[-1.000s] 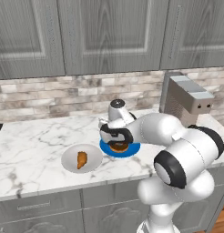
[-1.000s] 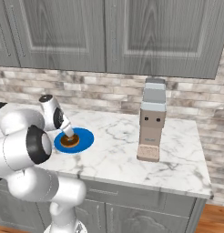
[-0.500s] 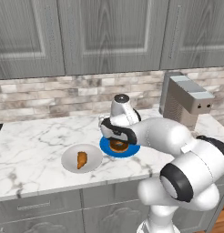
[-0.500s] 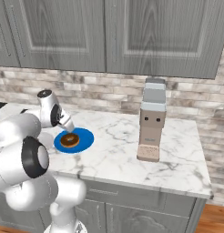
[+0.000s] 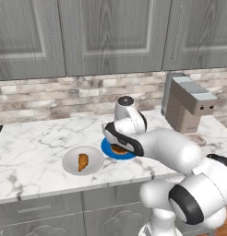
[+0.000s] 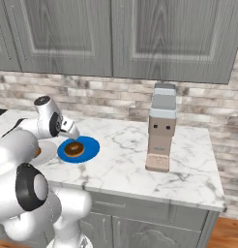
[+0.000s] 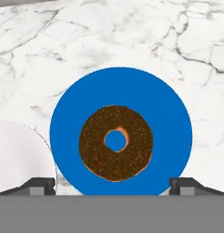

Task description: Place the pastries on the plates.

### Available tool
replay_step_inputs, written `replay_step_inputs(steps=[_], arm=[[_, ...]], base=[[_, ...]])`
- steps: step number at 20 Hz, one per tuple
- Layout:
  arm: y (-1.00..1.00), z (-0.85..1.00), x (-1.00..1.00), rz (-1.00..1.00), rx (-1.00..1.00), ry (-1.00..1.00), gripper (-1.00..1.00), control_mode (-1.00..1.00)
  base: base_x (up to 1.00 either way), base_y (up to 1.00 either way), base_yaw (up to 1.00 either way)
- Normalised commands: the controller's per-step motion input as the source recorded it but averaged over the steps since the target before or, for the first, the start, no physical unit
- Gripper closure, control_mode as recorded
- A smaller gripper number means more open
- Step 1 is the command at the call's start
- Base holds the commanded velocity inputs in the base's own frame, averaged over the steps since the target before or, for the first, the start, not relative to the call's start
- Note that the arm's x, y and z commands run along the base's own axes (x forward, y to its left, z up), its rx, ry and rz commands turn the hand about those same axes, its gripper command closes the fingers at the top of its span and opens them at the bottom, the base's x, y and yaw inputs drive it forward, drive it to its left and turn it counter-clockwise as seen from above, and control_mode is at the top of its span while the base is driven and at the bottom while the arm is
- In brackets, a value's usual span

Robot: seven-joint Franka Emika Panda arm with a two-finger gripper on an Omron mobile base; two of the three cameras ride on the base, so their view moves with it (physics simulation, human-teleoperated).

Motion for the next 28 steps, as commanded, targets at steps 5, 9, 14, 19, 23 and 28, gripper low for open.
replay_step_inputs(steps=[5, 9, 14, 19, 23, 28], arm=[[-0.33, 0.22, -0.11, 0.07, -0.09, 0.0, -1.0, -1.0], [-0.38, 0.42, -0.31, 0.01, -0.01, 0.0, -1.0, -1.0], [-0.29, 0.4, -0.34, -0.01, 0.0, 0.01, -1.0, -1.0], [-0.17, 0.21, -0.54, -0.01, 0.0, 0.02, -1.0, -1.0], [-0.19, 0.2, -0.76, 0.0, 0.0, 0.02, -1.0, -1.0], [-0.5, 0.01, -0.56, 0.0, 0.0, 0.0, -1.0, -1.0]], base=[[0.0, 0.0, 0.0], [0.0, 0.0, 0.0], [0.0, 0.0, 0.0], [0.0, 0.0, 0.0], [0.0, 0.0, 0.0], [0.0, 0.0, 0.0]])
